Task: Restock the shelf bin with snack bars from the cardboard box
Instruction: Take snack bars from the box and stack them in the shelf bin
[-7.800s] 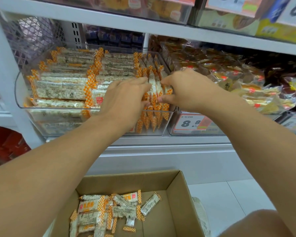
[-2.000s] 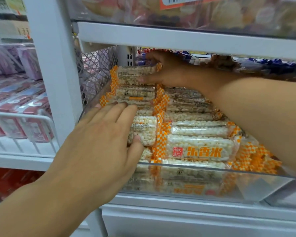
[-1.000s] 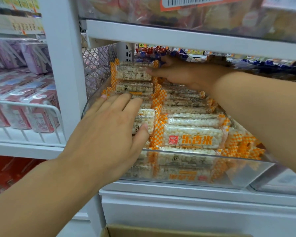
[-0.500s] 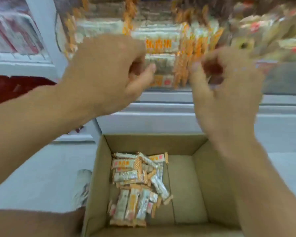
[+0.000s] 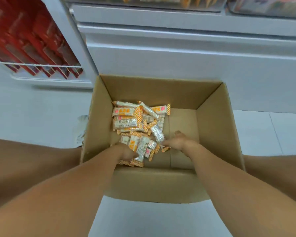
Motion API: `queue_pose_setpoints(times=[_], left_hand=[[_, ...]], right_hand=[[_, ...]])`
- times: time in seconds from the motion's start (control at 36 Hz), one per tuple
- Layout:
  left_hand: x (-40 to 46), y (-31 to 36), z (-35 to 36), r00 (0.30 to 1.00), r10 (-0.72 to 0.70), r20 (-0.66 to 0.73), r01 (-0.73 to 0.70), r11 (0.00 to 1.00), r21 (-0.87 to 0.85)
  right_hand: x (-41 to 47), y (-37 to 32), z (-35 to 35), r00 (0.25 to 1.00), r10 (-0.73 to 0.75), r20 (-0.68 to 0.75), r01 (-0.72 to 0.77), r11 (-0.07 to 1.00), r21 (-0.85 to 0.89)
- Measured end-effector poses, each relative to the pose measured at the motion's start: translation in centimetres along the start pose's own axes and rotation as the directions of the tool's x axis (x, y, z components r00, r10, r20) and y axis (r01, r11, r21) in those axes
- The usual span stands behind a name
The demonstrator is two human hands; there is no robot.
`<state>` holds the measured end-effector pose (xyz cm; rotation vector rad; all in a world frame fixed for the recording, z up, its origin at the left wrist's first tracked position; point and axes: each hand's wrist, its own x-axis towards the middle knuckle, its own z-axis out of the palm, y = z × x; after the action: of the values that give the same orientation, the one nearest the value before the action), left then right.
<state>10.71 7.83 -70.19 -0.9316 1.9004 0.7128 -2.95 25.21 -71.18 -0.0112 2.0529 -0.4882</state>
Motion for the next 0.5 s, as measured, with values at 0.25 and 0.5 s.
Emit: queue_pose_setpoints(times=[0.25, 0.5], left_hand=[[2.1, 1.2, -1.0, 0.985, -0.078, -0.155, 0.066, 0.994, -0.084], [2.3, 3.8, 0.4, 0.993, -0.116, -0.016, 0.063, 0.642, -0.764]], right_hand=[[3.6, -1.6, 3.8, 0.997, -0.061, 0.05, 0.063, 0.998, -0.03], [1.6, -1.8, 2.6, 0.986, 0.064, 0.153, -0.126, 0.89, 0.439]])
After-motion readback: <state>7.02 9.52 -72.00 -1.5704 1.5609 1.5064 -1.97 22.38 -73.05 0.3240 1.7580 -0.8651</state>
